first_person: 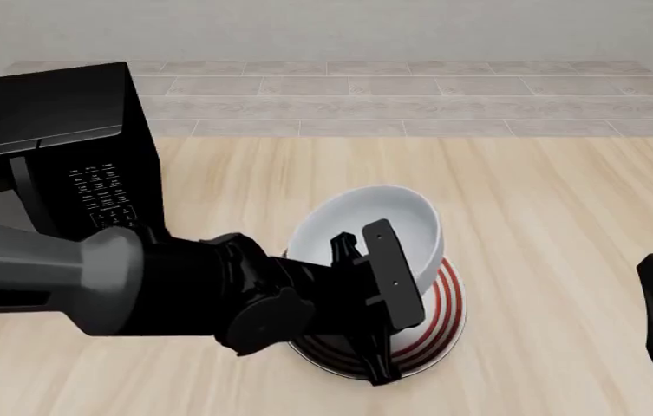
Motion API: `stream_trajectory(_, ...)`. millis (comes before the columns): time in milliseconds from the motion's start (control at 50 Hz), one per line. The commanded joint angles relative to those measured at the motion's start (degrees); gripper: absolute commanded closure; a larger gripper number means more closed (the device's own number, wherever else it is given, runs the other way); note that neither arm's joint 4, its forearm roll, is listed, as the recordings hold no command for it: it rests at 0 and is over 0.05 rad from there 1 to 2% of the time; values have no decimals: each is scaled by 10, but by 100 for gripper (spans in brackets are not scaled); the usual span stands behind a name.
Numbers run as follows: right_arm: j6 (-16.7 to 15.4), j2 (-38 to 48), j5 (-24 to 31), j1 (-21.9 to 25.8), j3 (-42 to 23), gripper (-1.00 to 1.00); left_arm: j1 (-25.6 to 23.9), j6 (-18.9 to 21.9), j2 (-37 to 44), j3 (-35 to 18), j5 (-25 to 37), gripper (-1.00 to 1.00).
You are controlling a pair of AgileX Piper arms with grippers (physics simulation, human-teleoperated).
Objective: Pick up the white bowl and put it on the plate.
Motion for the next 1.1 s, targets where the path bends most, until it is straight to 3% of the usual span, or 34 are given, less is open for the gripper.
stream_trajectory(20,0,1,-2,-1,1,-100,-4,0,2,-4,-5,100)
stream_trajectory(1020,-1,1,-2,-1,1,-100,-18,-24,26,-1,-17,100)
stream_trajectory(1040,0,1,-2,-1,1,-100,-19,-23,26,0,-18,-100)
stream_trajectory(1100,-1,1,-2,-1,1,-100,-18,-24,24,-2,-15,-100)
